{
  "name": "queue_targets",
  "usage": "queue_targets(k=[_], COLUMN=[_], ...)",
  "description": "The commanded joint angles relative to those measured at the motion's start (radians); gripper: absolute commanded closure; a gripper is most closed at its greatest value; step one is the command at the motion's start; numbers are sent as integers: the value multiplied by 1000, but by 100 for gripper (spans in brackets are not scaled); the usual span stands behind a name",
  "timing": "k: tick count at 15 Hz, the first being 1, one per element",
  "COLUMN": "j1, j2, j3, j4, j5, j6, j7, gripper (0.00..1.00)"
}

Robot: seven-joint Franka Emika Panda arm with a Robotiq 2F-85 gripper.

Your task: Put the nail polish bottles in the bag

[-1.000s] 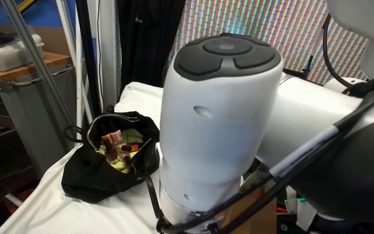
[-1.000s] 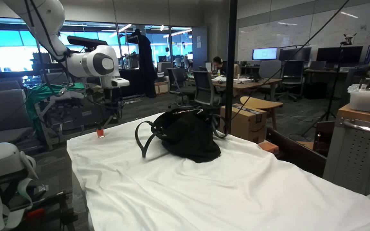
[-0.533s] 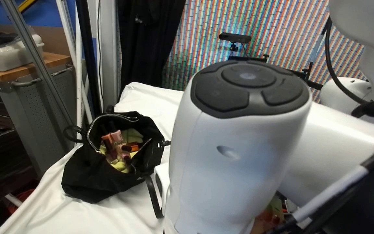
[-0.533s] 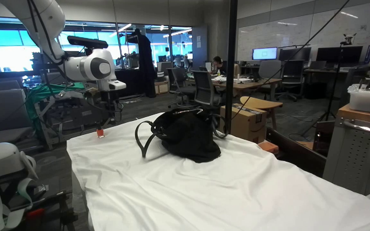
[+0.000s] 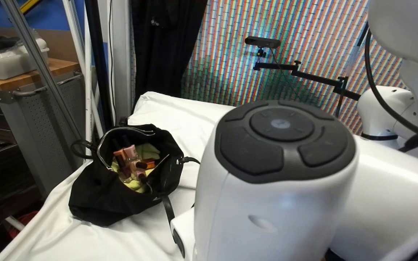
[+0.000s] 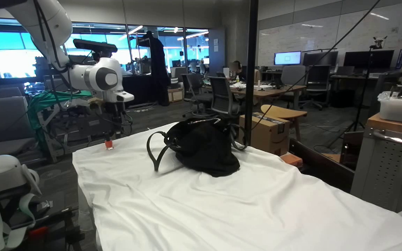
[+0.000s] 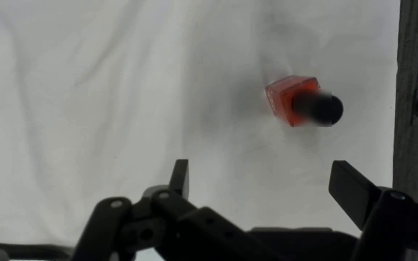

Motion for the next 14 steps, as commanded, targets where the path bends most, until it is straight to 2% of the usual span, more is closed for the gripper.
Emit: queue_targets(k=[1, 7, 14], j1=[6, 20, 47], j2=[28, 47, 48], j3=[17, 29, 29], j4=[37, 42, 23], j5=[61, 121, 132], j6=[-18, -22, -13], j7=[-102, -206, -270], gripper=[0, 0, 0])
